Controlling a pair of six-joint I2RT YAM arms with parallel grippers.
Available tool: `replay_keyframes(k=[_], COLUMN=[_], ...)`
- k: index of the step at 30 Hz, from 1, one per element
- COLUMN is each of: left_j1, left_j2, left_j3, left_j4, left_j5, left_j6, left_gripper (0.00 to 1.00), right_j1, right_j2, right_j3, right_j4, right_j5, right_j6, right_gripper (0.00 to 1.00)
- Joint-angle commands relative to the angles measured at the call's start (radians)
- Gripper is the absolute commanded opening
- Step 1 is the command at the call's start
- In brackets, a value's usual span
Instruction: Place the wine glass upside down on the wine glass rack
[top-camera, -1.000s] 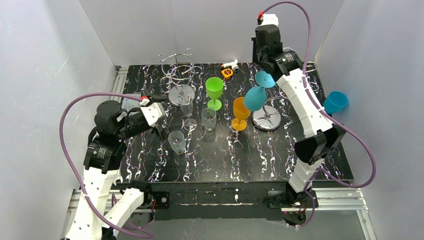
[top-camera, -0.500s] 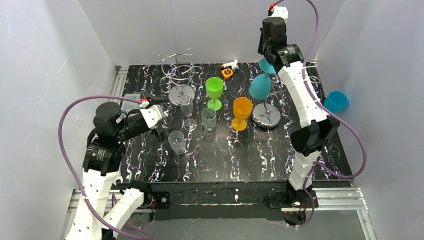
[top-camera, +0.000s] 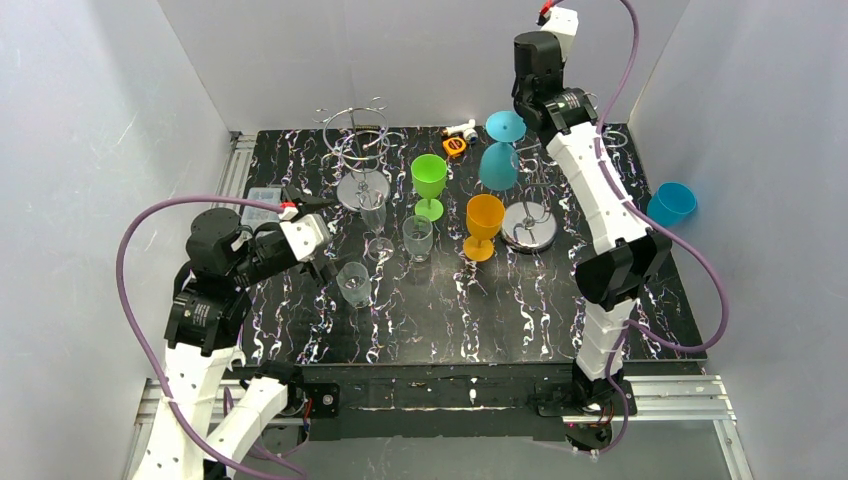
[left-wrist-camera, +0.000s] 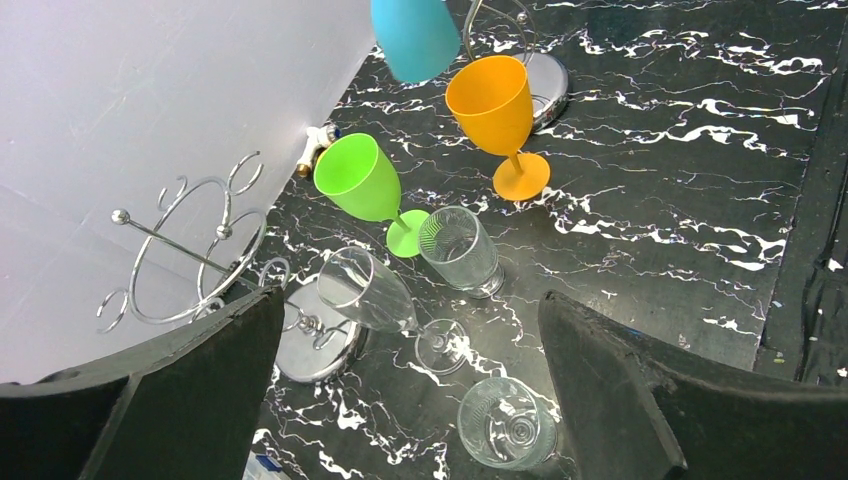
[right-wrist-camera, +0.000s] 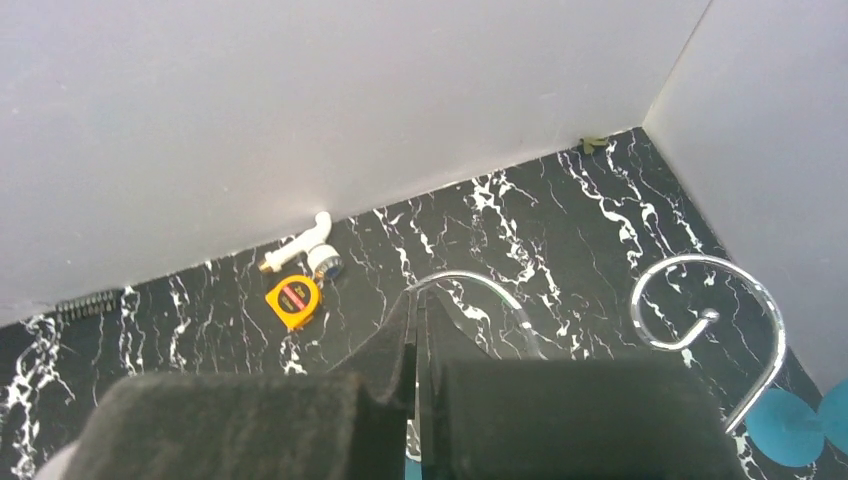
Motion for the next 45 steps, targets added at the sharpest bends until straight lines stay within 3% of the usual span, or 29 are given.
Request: replay_keyframes(k=[1,10,13,18,22,25,30,38,45], left_j1=[-0.002,-0.002,-0.002,-0.003,-0.002,-0.003,-0.003,-0.003,-0.002], left_j2=[-0.019,-0.036,-0.034,-0.042,-0.047,-0.038,-0.033,-0.024,-0.016], left_j3=[-0.005,-0.017,-0.013,-0.009,0.000,0.013,0.025,0.030,0.033], left_j4=[-0.013,-0.034,-0.039,-0.046,-0.047,-0.059,-0.064,-0.064,-0.068], left_j5=[-0.006,-0.009,-0.009,-0.014,-0.036,-0.053,-0.052,-0.041,-0.020], left_j6=[0.007,0.023,0.021,0.011,-0.011,-0.022,-0.049,-0.070,-0.066], left_gripper=[0.98,0.98,0.98,0.98,0.98,0.98,0.98,0.98,0.98], right_j1=[0.013,0.021,0.021,0.013,-0.045,-0.174,-0.375,-0.557,-0.657], right_j2=[0.010,-0.008,-0.035,-0.156,-0.297,-0.399,-0.516,-0.590,-0.556], right_j3=[0.079,0.050,0.056,-0.021,-0.165,-0.334,-0.477,-0.640,-0.823], right_j4=[0.090,0.115,0.100,0.095,0.046,0.032,0.015,-0.018,0.011], right_j5=[0.109,0.131,0.123,0.121,0.103,0.015,-0.057,0.002,-0.071], right_j6=[-0.008,-0.001,-0.004,-0.033,-0.009,0.044,0.073,0.163,0.244], right_gripper=[0.01,0.04,0.17,0.55,0.68,0.72,0.78,0.77,0.78])
